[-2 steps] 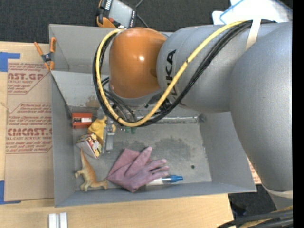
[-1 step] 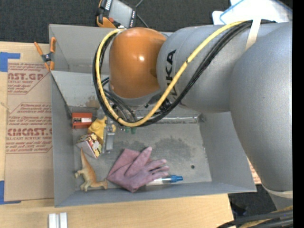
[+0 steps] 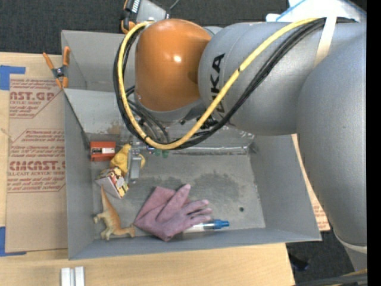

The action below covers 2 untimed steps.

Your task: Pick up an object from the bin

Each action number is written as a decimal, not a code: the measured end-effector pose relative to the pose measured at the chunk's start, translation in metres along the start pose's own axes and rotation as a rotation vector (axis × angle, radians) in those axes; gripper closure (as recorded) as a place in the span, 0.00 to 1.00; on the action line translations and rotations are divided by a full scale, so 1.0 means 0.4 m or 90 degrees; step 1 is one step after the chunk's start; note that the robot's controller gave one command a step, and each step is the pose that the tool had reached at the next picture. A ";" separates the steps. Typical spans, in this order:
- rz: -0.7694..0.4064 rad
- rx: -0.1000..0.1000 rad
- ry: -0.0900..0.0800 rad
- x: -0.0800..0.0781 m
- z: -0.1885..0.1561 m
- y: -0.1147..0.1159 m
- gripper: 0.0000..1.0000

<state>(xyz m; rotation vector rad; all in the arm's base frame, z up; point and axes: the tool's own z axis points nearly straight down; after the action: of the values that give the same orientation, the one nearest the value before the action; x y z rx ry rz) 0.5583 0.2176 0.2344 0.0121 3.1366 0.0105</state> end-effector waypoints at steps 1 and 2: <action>0.014 0.001 0.004 -0.018 0.038 0.002 0.00; -0.089 0.001 0.001 0.147 0.106 0.021 0.00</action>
Offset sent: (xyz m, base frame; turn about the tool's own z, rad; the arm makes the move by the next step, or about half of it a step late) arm -0.0735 0.0116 -0.0486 -0.1770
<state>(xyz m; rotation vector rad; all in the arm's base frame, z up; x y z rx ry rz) 0.4997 0.2268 0.1919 -0.2081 3.1303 0.0087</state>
